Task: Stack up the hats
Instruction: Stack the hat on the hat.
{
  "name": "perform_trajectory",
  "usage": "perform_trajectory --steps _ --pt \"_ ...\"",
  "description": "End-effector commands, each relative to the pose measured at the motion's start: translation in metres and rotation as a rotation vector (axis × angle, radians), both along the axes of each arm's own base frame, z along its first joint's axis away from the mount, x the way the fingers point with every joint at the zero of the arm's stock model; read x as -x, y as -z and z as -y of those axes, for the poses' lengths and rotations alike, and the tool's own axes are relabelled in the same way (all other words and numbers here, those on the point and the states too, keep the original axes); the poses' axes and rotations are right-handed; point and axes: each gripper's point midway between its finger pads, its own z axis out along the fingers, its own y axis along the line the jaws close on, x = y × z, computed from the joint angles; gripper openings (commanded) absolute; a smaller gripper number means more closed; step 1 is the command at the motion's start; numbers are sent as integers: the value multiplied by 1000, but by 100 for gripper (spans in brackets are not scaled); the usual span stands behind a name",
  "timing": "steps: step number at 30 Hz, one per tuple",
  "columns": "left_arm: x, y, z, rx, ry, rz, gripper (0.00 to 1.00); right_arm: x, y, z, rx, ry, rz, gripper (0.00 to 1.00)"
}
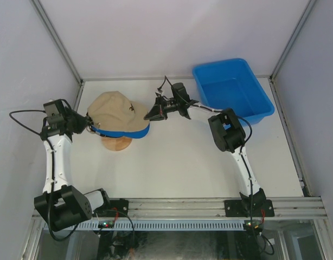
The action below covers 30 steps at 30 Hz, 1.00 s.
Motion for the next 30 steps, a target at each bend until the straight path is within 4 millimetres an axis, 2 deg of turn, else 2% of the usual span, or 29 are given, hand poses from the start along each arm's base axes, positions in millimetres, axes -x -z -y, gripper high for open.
perform_trajectory --steps 1,4,6,9,11,13,17,21,25,30 --pt "37 19 -9 -29 -27 -165 0 10 41 2 126 51 -88 0" --pt "37 -1 -11 -22 -52 -98 0 10 24 2 88 51 -89 0" --pt "36 -10 -10 -3 -54 -58 0 13 20 2 77 43 -90 0" --pt "35 -17 -6 26 -52 -16 0 19 23 2 83 36 -96 0" --pt "35 -14 -2 50 -41 -6 0 22 28 3 97 33 -96 0" --pt "35 -5 2 74 -28 -13 0 26 38 4 127 27 -104 0" --pt "37 26 13 141 5 -66 0 33 63 5 169 15 -130 0" --pt "45 53 14 151 11 -134 0 38 79 4 206 9 -135 0" --pt "50 70 15 152 16 -178 0 40 90 0 252 -2 -130 0" --pt "54 81 15 150 24 -216 0 43 107 -2 314 -2 -140 0"
